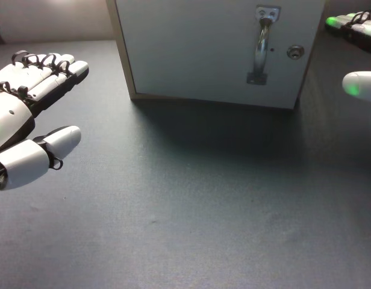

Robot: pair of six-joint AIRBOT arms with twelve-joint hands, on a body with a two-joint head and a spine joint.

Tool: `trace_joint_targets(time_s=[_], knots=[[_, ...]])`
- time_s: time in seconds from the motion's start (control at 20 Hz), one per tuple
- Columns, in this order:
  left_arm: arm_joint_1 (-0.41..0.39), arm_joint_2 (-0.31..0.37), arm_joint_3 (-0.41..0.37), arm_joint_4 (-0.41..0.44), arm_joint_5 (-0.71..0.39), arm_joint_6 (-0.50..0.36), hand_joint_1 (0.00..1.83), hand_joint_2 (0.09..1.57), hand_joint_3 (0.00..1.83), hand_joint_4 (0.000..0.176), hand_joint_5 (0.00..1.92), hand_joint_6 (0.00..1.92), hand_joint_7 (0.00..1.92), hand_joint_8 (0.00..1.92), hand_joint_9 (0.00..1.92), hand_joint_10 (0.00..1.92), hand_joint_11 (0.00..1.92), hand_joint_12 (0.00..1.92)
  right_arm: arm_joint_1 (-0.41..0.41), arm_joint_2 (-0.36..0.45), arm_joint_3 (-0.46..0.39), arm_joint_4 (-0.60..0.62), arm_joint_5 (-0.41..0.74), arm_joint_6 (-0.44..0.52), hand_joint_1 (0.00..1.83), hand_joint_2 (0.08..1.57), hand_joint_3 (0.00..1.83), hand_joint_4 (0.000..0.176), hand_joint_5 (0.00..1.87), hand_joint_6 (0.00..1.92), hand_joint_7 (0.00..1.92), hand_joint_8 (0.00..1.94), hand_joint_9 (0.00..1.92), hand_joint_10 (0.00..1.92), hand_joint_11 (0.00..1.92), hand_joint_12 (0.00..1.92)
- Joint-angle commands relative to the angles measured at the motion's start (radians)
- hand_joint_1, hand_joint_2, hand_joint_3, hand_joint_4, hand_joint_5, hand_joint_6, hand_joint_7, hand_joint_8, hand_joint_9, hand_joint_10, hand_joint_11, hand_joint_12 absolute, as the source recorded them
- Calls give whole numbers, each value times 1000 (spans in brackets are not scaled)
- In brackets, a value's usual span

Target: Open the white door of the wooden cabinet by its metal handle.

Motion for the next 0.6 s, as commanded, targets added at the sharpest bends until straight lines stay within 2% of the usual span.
trace_joint_targets(time_s=[0.0,0.55], knots=[[-4,-1,6,-6,-133,-6,0,1571,115,0,97,4,44,3,43,2,0,202,22,4,12,34,106,3,0,1391,0,0,0,0,0,0,0,0,3,1],[-5,-4,9,-5,-133,-10,0,1571,109,0,98,2,46,3,42,2,0,211,67,-18,34,14,80,3,0,1394,1,0,4,1,0,0,0,0,28,12]])
